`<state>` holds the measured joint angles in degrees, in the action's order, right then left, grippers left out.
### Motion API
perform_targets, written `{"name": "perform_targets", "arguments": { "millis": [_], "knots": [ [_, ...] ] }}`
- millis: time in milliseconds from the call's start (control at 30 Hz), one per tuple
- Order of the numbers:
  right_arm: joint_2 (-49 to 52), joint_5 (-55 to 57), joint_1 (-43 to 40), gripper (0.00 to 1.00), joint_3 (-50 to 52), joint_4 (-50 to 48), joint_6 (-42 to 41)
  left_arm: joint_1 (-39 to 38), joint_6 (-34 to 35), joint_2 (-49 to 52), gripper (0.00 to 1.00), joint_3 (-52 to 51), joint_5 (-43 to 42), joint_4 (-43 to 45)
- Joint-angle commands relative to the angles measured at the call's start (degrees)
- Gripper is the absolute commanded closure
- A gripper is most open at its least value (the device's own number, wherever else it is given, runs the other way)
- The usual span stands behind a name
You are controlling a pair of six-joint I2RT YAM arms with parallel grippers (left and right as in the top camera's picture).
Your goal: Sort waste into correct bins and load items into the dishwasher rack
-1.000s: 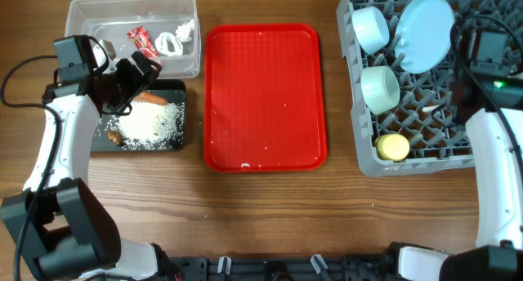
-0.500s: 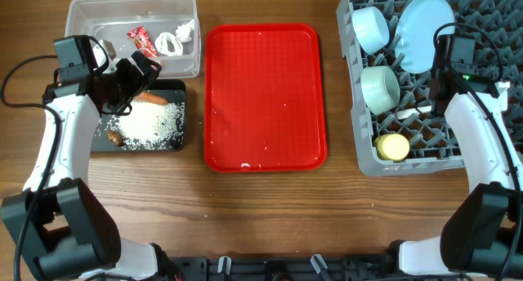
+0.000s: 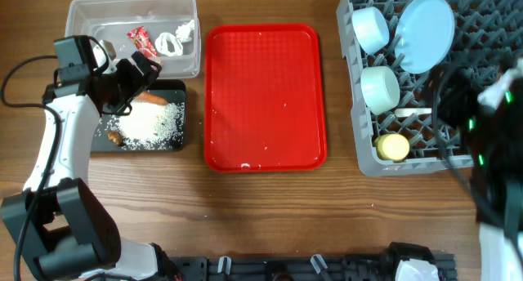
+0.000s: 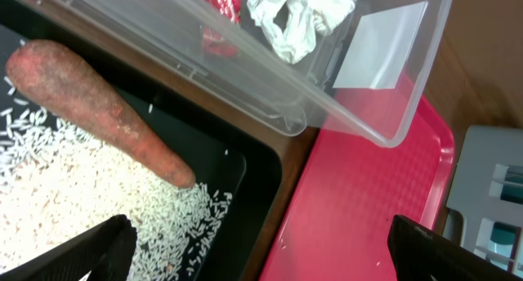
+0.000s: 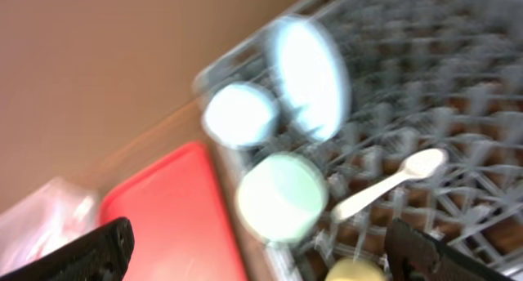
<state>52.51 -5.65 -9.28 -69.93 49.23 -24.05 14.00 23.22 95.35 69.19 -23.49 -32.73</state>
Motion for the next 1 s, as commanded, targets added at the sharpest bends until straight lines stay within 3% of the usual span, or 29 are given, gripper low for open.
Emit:
{"name": "perform_targets", "arguments": {
  "millis": [0,300,467,600,800,967],
  "knots": [
    [-7.13,-11.58,0.04,0.00,-0.35,3.08,3.08,0.15,-0.28,-0.90,0.00,-0.20,-0.26,0.13],
    [-11.85,-6.14,0.04,0.00,0.11,7.82,1.60,0.15,-0.26,-0.90,0.00,-0.17,-0.26,0.13],
    [-12.81,-5.97,0.09,0.00,3.65,1.57,6.73,0.15,-0.26,-0.90,0.00,-0.17,-0.26,0.13],
    [-22.03,-6.03,0.11,0.00,14.10,-12.61,10.64,0.15,-0.26,-0.90,0.00,-0.20,-0.28,0.13],
    [-39.67,-6.03,0.11,0.00,35.54,-26.10,12.15,0.15,-0.28,-0.90,0.00,-0.17,-0.26,0.13],
    [-47.69,-6.08,3.04,0.00,48.22,-35.76,16.63,0.15,-0.28,-0.90,0.00,-0.20,-0.26,0.13]
  ]
}}
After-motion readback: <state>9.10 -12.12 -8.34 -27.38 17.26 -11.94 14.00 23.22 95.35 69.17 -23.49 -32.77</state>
